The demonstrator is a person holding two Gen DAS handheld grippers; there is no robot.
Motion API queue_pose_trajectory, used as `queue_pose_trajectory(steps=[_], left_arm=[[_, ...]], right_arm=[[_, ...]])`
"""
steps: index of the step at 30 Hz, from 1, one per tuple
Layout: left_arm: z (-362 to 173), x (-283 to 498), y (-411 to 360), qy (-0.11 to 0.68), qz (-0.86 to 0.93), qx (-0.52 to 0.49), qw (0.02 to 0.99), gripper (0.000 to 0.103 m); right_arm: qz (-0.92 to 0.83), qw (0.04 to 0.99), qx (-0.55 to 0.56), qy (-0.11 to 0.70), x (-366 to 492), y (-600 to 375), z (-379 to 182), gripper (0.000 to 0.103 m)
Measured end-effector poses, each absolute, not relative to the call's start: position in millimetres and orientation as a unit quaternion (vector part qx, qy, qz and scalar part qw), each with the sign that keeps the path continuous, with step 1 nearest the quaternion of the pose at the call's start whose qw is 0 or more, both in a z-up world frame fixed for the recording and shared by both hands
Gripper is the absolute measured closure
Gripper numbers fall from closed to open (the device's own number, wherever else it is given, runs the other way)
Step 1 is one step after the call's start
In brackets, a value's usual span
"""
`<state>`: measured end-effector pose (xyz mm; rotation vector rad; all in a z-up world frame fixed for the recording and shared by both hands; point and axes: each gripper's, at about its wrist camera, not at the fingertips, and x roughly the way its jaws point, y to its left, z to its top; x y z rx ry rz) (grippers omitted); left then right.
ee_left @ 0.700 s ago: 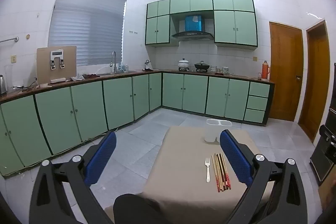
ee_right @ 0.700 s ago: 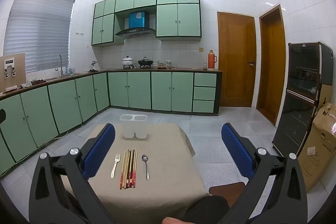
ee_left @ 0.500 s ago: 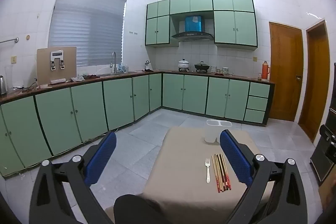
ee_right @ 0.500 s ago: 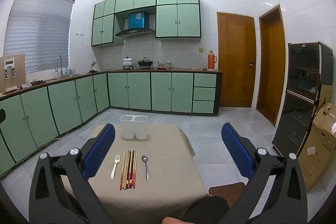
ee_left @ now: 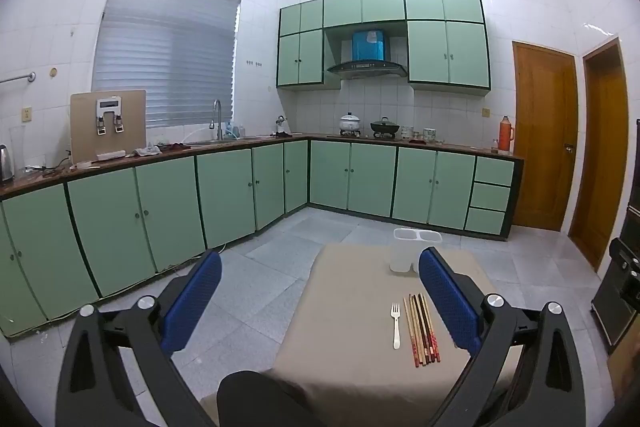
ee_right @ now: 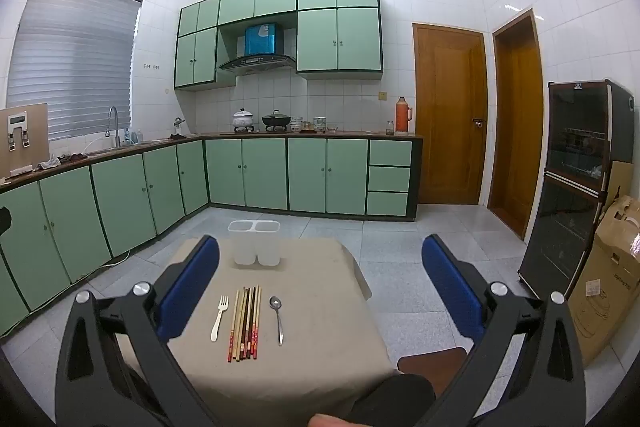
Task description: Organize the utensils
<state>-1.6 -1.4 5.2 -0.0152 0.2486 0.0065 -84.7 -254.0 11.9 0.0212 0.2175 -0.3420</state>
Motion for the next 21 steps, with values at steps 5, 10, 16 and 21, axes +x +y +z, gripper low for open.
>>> queue_pose_trajectory(steps=[5, 10, 16, 21], left_arm=[[5.7, -2.8, -1.0, 0.124, 0.004, -0.008, 0.992, 0.006], [6.4, -3.8, -1.1, 0.125, 0.002, -0.007, 0.992, 0.006], [5.3, -4.3, -0.3, 0.127, -0.001, -0.006, 0.992, 0.006], [4.1, -3.7, 0.4, 0.129, 0.0, -0.007, 0.992, 0.006]], right_arm=[[-0.17, 0.979, 0.011, 0.108, -83.6, -252.0, 11.3, 0.005], [-0.17, 0.979, 0.01, 0.109, -84.4, -248.7, 15.1, 0.005], [-0.169, 0.979, 0.012, 0.111, -85.9, -255.8, 11.7, 0.005], [-0.167, 0.98, 0.011, 0.112, -88.1, -256.4, 12.8, 0.005]])
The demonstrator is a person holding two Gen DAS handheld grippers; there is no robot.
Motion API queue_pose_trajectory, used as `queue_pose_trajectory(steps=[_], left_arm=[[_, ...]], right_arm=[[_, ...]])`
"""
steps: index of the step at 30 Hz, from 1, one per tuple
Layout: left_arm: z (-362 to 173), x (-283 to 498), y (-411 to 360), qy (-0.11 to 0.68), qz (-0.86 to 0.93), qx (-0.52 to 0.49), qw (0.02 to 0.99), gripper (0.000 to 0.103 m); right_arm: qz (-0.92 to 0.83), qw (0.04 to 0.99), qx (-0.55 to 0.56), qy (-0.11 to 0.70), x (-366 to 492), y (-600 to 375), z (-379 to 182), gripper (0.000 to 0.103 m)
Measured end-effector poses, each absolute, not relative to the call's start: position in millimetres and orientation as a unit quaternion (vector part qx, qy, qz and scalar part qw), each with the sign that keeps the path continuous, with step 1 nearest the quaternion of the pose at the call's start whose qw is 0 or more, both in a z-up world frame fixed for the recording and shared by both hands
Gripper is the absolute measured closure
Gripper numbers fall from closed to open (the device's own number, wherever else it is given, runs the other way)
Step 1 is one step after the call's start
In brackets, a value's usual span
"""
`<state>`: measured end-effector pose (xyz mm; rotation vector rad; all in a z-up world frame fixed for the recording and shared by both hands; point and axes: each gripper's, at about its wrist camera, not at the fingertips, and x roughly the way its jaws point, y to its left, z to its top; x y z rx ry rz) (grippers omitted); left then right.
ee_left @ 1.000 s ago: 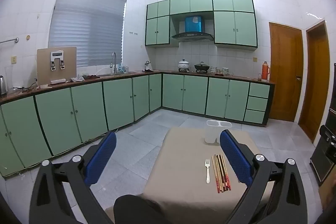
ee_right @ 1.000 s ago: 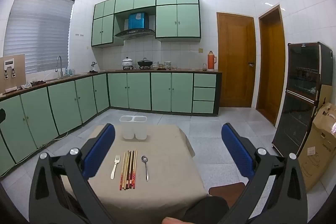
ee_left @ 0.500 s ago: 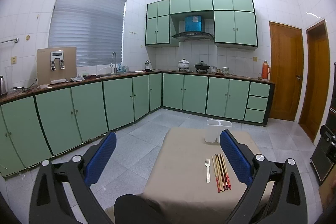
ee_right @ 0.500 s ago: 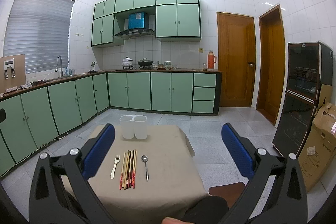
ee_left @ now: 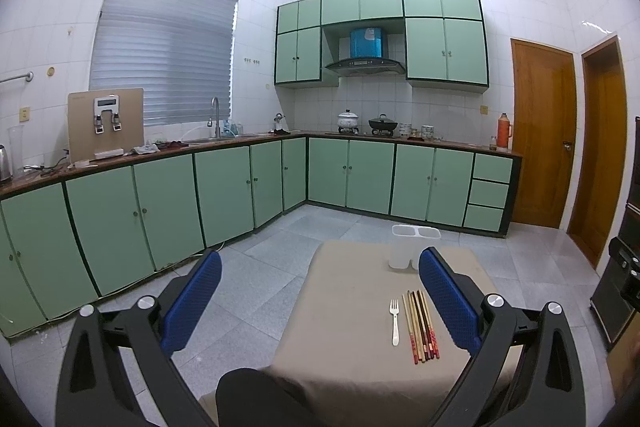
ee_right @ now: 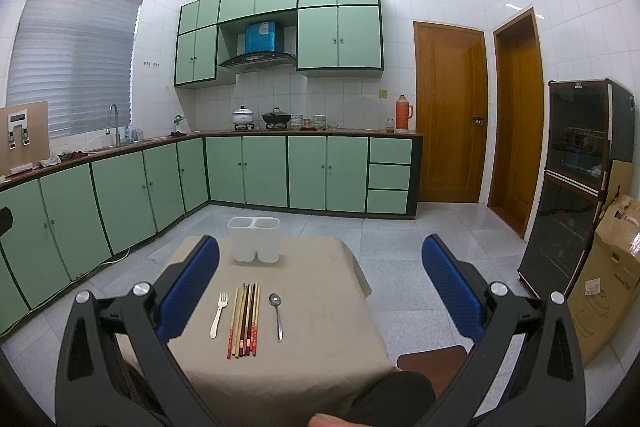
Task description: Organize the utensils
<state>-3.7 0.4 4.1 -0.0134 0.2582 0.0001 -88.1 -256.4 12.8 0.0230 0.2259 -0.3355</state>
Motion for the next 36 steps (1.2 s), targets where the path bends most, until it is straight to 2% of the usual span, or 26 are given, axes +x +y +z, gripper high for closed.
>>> queue_pose_trajectory(steps=[36], left_arm=[[0.2, -5.3, -5.7, 0.13, 0.0, -0.002, 0.992, 0.006]], right_arm=[[-0.166, 0.979, 0.015, 0.115, -85.9, -260.3, 15.6, 0.005]])
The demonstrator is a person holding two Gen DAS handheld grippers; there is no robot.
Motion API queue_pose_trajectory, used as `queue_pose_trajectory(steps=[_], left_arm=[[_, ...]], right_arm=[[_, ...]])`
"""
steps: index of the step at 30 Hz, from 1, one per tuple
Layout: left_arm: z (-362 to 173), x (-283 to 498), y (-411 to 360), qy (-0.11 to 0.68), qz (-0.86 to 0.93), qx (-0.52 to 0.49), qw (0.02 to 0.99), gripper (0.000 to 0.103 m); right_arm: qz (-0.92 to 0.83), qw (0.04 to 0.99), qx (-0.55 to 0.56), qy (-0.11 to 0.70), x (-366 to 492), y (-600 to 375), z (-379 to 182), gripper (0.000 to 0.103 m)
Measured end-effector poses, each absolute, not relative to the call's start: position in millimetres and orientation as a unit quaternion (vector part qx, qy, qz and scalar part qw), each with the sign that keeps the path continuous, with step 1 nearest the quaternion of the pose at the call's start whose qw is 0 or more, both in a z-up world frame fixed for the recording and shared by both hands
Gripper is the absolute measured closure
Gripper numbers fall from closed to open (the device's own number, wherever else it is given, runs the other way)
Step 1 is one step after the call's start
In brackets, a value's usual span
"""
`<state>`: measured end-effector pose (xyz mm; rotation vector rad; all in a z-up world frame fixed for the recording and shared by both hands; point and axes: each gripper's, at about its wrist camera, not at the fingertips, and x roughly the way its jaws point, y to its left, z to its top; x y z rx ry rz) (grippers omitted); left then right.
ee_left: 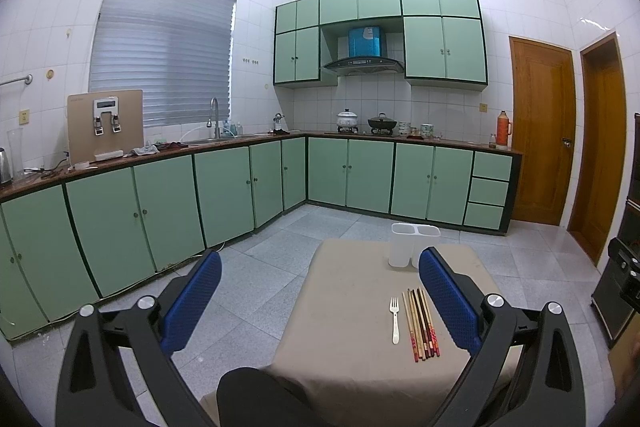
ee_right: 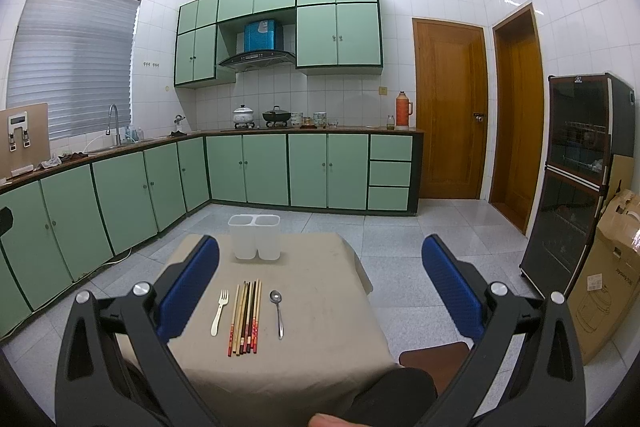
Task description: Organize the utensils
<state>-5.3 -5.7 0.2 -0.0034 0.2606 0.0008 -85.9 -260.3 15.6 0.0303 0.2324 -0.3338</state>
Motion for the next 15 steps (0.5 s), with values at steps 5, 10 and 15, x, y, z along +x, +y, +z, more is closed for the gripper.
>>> queue_pose_trajectory(steps=[5, 10, 15], left_arm=[[-0.3, -5.1, -5.8, 0.13, 0.0, -0.002, 0.991, 0.006], [1.5, -4.4, -3.6, 0.133, 0.0, 0.0, 0.991, 0.006], [3.5, -4.3, -3.7, 0.134, -0.003, 0.002, 0.991, 0.006]], right_arm=[[-0.166, 0.979, 0.015, 0.116, -86.2, -259.9, 14.7, 0.005], [-0.164, 0.979, 0.014, 0.118, -86.2, -259.2, 8.2, 0.005], [-0.163, 0.979, 0.014, 0.12, -85.0, -259.4, 8.6, 0.005]])
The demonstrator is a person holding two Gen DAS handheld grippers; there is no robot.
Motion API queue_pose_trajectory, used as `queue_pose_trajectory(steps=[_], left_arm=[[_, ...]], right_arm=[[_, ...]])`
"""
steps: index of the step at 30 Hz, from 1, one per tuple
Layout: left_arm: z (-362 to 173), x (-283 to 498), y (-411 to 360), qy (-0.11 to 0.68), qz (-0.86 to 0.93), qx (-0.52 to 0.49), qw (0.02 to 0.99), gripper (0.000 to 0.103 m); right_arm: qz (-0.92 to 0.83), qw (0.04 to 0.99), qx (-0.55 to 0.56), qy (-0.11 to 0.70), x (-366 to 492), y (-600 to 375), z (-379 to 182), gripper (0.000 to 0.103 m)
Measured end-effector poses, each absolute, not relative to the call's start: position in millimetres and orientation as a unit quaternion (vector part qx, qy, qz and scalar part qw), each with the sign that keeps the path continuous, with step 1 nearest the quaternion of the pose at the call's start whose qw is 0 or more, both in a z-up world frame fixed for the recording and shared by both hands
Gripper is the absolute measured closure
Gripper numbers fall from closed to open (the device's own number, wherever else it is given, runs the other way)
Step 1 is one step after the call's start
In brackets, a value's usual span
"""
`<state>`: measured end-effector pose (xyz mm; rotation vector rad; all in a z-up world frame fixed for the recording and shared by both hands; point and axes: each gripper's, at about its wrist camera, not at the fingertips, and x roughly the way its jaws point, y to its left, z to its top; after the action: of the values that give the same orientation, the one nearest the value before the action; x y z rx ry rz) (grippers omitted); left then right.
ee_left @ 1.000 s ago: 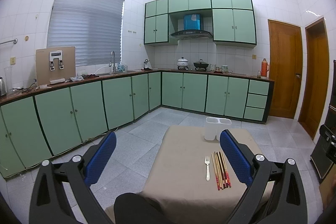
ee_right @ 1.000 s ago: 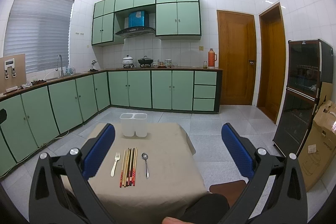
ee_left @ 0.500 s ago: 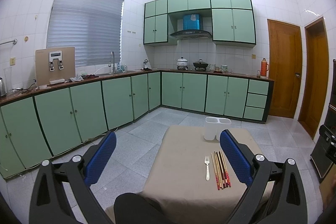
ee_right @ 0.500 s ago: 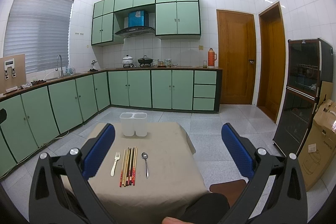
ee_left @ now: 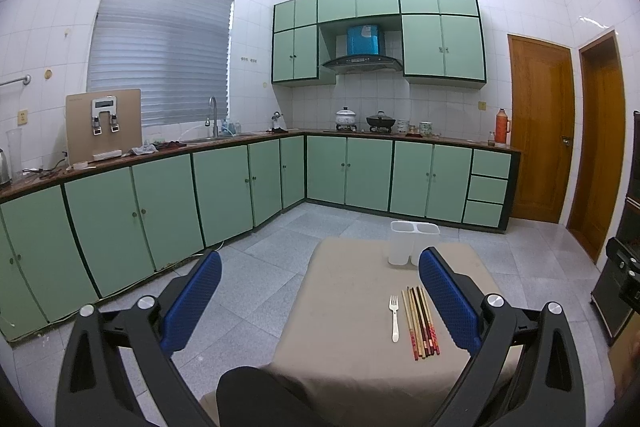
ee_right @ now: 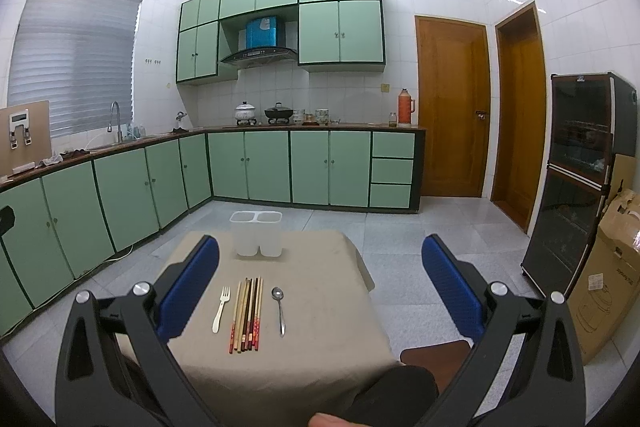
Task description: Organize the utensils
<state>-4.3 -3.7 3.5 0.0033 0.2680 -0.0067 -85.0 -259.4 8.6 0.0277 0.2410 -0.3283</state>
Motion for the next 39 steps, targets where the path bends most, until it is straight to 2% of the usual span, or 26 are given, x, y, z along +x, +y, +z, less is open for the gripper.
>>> queue_pose_trajectory(steps=[7, 15, 20, 21, 22, 23, 25, 26, 31, 36, 39], left_arm=[[-3, 10, -4, 0.153, -0.024, 0.002, 0.988, 0.006], [-49, 68, -21, 0.232, -0.087, 0.014, 0.969, 0.006], [-87, 120, -38, 0.279, -0.142, 0.011, 0.95, 0.006], [-94, 131, -41, 0.291, -0.148, 0.01, 0.945, 0.006], [-103, 143, -47, 0.304, -0.155, 0.013, 0.94, 0.006], [-114, 159, -53, 0.316, -0.165, 0.019, 0.934, 0.006], [-131, 182, -62, 0.33, -0.171, 0.029, 0.928, 0.006], [-142, 200, -66, 0.345, -0.177, 0.029, 0.921, 0.006], [-190, 267, -84, 0.404, -0.187, 0.016, 0.895, 0.007], [-229, 313, -106, 0.448, -0.189, 0.01, 0.874, 0.017], [-244, 336, -117, 0.466, -0.19, 0.012, 0.864, 0.018]], right_arm=[[-0.127, 0.982, 0.019, 0.138, -76, -260, 8, 0.005], [-0.1, 0.977, 0.023, 0.187, -39, -269, -11, 0.005], [-0.084, 0.965, 0.004, 0.25, 18, -277, -45, 0.006], [-0.079, 0.962, 0.006, 0.261, 26, -280, -51, 0.007], [-0.072, 0.956, 0.004, 0.283, 43, -283, -64, 0.013], [-0.063, 0.951, 0.001, 0.302, 57, -287, -75, 0.03], [-0.035, 0.94, 0.004, 0.34, 88, -291, -96, 0.046], [-0.02, 0.934, 0.012, 0.356, 101, -293, -106, 0.049], [0.033, 0.904, 0.044, 0.425, 168, -307, -152, 0.051], [0.054, 0.885, 0.038, 0.462, 214, -308, -187, 0.051], [0.061, 0.874, 0.038, 0.481, 242, -311, -204, 0.051]])
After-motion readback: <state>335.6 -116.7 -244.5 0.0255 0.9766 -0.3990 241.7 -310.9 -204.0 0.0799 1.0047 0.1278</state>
